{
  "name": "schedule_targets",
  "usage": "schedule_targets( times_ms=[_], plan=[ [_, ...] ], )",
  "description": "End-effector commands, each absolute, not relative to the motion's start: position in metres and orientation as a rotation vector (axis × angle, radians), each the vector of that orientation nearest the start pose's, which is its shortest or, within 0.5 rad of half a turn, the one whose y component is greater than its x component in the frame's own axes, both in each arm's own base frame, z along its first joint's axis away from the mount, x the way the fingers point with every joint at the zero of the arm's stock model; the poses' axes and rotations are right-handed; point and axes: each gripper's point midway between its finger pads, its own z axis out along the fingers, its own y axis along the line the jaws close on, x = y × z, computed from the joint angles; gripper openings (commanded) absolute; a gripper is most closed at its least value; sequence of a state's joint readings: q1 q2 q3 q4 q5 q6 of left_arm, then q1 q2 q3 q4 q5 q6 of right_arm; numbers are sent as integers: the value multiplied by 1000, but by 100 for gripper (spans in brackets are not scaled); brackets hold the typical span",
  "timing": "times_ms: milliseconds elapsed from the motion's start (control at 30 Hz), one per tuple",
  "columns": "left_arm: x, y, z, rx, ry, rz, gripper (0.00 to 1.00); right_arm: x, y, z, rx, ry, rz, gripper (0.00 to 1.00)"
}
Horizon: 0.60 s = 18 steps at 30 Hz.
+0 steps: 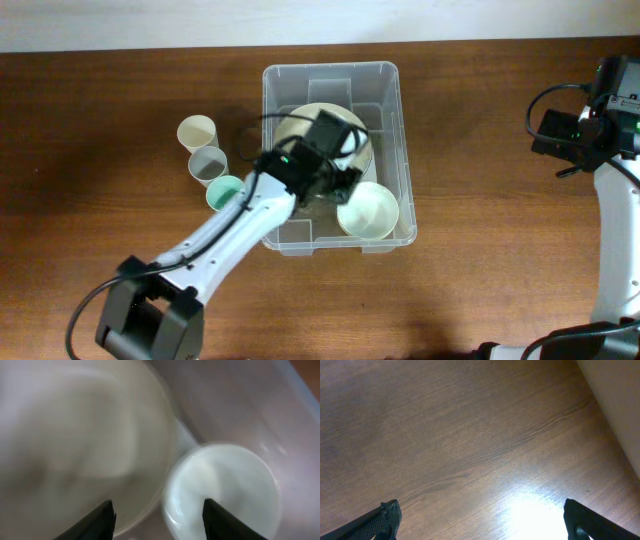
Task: Pack container
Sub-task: 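Carry the white bowl into the container and lower it onto the stack, then withdraw the left gripper and move it to the mint green cup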
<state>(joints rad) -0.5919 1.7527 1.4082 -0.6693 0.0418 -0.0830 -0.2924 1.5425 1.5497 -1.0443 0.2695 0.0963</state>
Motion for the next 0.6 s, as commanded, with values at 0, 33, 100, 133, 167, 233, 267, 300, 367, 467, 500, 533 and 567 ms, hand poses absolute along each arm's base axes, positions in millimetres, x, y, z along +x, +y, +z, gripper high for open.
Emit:
schedule_targets(
  times_ms=[0, 33, 100, 133, 167, 233, 267, 300, 367, 467, 500, 533, 567],
  plan=[
    [403, -190, 180, 301, 2511, -145, 58, 350, -156, 234, 608, 2533, -437, 99],
    [406, -173, 184, 230, 2523, -132, 58, 350, -156, 234, 608, 2533, -437, 99],
    [408, -131, 188, 33, 2558, -117, 58, 350, -156, 234, 608, 2533, -437, 99],
    [408, -115, 188, -42, 2577, -121, 58, 350, -156, 234, 608, 2533, -437, 99],
    [406, -101, 187, -112, 2595, -139, 60, 350, -156, 234, 608, 2533, -437, 99],
    [403, -77, 183, -217, 2632, -186, 65, 350, -156, 234, 608, 2533, -437, 99],
    [401, -63, 181, -265, 2651, -195, 66, 350, -156, 234, 608, 2533, -437, 99],
    [398, -50, 178, -313, 2667, -195, 67, 350, -156, 234, 608, 2533, -437, 99],
    [392, -30, 172, -399, 2695, -202, 67, 350, -156, 234, 608, 2533, -437, 99],
    [382, -17, 166, -474, 2736, -255, 67, 350, -156, 234, 608, 2533, -437, 99],
    [378, -16, 164, -486, 2750, -273, 67, 350, -156, 234, 608, 2533, -437, 99],
    [375, -16, 160, -494, 2764, -282, 68, 350, -156, 234, 608, 2533, -437, 99],
    [371, -17, 156, -497, 2780, -282, 67, 350, -156, 234, 608, 2533, -437, 99]
  ],
)
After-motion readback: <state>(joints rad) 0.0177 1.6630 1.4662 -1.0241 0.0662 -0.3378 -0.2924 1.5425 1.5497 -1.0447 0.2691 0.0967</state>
